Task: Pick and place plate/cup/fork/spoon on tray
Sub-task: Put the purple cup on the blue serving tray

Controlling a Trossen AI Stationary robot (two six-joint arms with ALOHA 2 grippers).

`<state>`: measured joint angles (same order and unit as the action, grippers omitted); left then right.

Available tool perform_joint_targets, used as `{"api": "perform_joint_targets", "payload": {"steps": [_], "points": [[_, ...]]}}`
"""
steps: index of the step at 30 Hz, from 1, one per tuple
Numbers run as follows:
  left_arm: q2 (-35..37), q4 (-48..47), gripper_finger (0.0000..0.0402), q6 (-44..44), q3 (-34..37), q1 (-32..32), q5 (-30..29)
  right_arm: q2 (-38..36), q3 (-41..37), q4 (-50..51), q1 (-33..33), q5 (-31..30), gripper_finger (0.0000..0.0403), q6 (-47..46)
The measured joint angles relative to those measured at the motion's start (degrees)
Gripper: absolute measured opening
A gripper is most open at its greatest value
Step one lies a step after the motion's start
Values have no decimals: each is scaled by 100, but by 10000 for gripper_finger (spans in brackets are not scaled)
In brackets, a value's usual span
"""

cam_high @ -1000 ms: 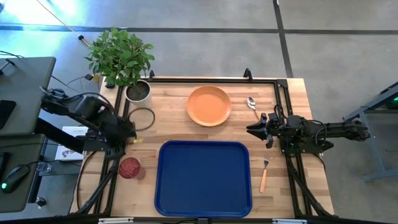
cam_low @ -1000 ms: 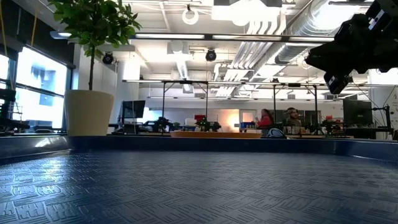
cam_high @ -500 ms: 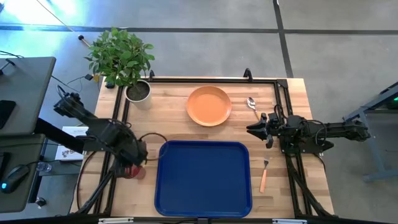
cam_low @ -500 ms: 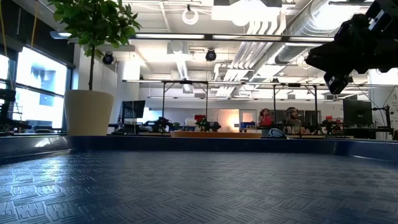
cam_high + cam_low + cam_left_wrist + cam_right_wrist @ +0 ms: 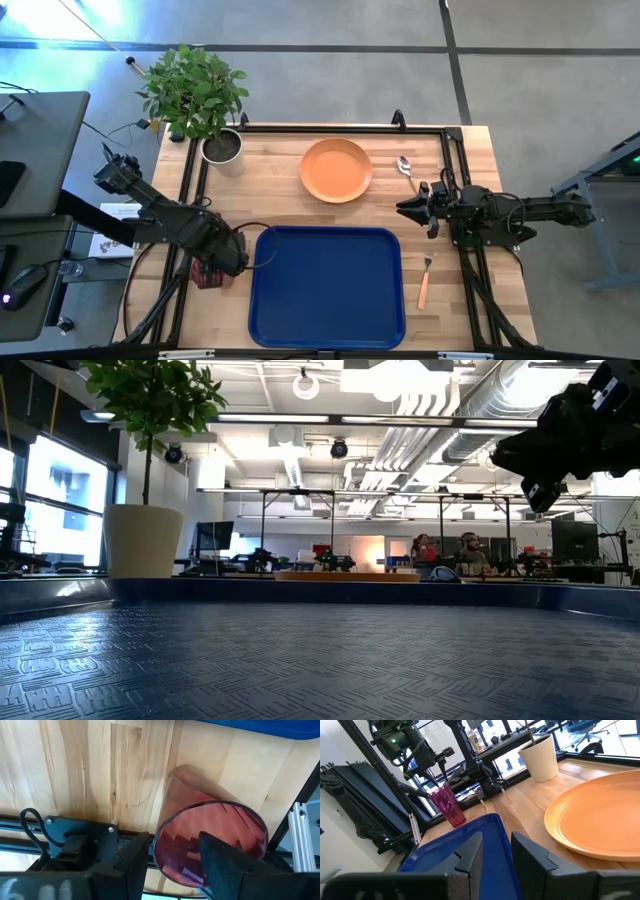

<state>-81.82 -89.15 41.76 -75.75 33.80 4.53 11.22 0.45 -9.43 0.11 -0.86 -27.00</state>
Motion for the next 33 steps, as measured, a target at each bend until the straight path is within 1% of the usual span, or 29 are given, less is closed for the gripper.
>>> {"api": "perform_joint_targets", "payload": {"steps": [5,15,20,24,30,33], "points": [[5,29,163,-162,72,0,-67,-2,1,23,0,1,94,0],[3,67,163,-140,638,0,-16,0,2,59,1,2,94,0],[4,200,161,-143,660,-2,-15,0,1,59,1,0,94,0],[4,343,140,-143,660,-2,-66,0,2,60,0,1,94,0],[4,376,92,-149,660,-2,-339,0,2,61,-1,0,94,0],[4,395,68,-232,660,-1,-364,0,2,61,1,2,94,0]]}}
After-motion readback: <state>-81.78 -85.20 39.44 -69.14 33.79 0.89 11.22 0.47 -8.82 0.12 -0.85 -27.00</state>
